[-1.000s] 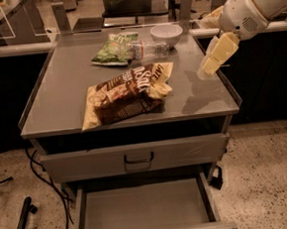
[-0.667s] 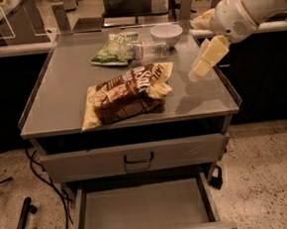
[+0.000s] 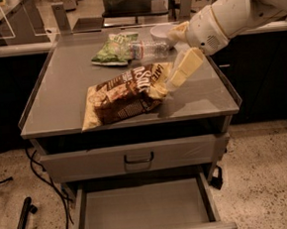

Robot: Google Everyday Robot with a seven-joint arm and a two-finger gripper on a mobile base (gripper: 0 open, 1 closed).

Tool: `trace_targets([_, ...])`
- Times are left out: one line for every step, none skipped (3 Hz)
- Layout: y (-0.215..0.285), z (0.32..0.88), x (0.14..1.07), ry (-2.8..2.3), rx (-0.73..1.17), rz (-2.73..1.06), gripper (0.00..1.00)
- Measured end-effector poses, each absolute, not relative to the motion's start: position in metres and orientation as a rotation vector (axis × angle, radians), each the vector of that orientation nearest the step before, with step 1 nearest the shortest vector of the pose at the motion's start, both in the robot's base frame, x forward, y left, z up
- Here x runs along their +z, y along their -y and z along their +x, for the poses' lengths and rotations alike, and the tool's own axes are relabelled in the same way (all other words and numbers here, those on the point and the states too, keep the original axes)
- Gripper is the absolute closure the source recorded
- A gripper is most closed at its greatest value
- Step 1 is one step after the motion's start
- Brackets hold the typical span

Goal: Place brown chip bag into middle drawer

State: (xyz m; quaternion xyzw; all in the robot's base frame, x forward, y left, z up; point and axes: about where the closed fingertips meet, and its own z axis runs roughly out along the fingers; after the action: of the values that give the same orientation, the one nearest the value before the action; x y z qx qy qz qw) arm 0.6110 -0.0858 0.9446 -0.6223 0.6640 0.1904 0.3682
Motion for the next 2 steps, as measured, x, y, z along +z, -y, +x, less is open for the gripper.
trace_targets([0.064,0.607,0.934,-1.698,0.544,-1.622,0.0])
trace_targets([0.044,0.601,0.925,-1.688,0.592,-1.65,0.0])
